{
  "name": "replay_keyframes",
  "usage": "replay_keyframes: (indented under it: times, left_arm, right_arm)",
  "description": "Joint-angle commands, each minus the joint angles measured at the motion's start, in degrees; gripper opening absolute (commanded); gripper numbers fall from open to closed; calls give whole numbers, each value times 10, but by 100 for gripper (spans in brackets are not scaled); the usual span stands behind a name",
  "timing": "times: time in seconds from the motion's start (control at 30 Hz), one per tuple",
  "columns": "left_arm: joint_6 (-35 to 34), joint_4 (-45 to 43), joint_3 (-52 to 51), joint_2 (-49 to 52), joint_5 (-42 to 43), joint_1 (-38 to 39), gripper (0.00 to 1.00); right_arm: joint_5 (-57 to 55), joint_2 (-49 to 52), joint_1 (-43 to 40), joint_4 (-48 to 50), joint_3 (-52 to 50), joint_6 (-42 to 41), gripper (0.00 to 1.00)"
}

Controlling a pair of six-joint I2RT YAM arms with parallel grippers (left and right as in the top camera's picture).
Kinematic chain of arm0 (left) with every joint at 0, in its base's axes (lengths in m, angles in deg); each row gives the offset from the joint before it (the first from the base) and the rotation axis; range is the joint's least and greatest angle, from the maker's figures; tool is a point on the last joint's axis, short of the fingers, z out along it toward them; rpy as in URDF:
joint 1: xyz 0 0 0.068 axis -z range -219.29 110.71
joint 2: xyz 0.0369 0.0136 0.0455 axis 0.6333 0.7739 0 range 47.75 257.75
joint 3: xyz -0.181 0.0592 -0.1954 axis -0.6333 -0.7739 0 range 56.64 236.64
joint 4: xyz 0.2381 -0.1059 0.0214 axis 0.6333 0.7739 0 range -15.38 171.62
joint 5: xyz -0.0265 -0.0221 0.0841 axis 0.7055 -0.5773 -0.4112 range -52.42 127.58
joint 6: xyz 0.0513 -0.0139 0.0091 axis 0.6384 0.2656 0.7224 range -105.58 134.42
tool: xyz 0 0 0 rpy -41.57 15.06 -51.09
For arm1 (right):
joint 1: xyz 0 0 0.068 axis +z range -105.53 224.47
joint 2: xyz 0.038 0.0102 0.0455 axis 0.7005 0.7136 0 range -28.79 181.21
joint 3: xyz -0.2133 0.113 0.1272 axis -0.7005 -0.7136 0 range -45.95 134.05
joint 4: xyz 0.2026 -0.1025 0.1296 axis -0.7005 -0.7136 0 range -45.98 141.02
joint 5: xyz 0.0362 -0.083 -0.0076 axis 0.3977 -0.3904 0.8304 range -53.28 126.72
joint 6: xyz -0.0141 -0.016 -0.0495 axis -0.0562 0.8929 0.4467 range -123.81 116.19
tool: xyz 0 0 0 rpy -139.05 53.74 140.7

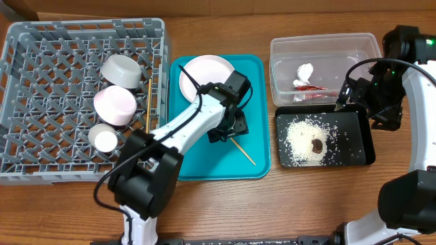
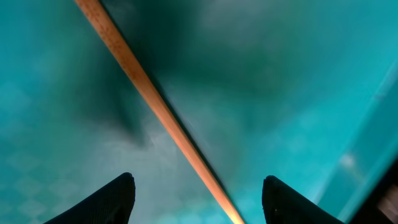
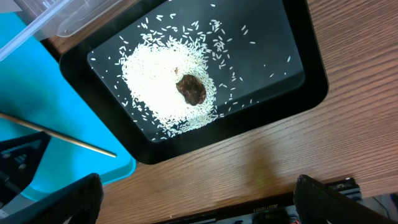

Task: Sort waste into correct bins and load items into the dishwasher
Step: 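Grasp the remaining chopstick on the tray with the left gripper, then place the second chopstick in the rack beside the first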

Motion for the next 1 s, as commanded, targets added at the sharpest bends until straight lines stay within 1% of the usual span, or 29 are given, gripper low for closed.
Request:
replay_keyframes:
  times: [0.0, 0.1, 0.17, 0.2, 0.23, 0.33, 0.4, 0.43, 0.77, 0.83, 0.9, 0.97]
  left_arm:
    - [-29, -1, 7, 28, -15, 1, 67]
    - [-29, 0, 7, 43, -16, 1, 65]
    - [-29, 3, 7, 51, -23, 1, 60]
    - [-29, 6, 7, 53, -24, 1, 52]
    - [-29, 10, 7, 55, -27, 1, 42]
    - [-29, 22, 7, 55, -37, 1, 16]
    - [-29, 28, 7, 55, -38, 0, 6]
    - [-29, 31, 7, 55, -38, -1, 4]
    - [-34, 45, 9, 37, -28, -4, 4]
    - [-13, 45, 9, 19, -28, -5, 4]
    - [22, 48, 10, -2, -19, -7, 4]
    - [80, 58, 13, -29, 17, -12, 4]
  right_arm:
    - [-3, -18, -2, 1, 15, 0, 100]
    - [-3, -18, -2, 1, 15, 0, 100]
    - [-3, -18, -2, 1, 15, 0, 100]
    - [-3, -18, -2, 1, 15, 0, 100]
    - [-3, -18, -2, 1, 15, 0, 100]
    - [-2, -18, -2, 1, 15, 0, 100]
    - [-2, -18, -2, 1, 15, 0, 100]
    - [-2, -18, -2, 1, 15, 0, 100]
    - [-2, -18, -2, 1, 15, 0, 100]
    - [-2, -18, -2, 1, 15, 0, 100]
    - [-3, -18, -2, 1, 15, 0, 100]
    - [-3, -18, -2, 1, 15, 0, 100]
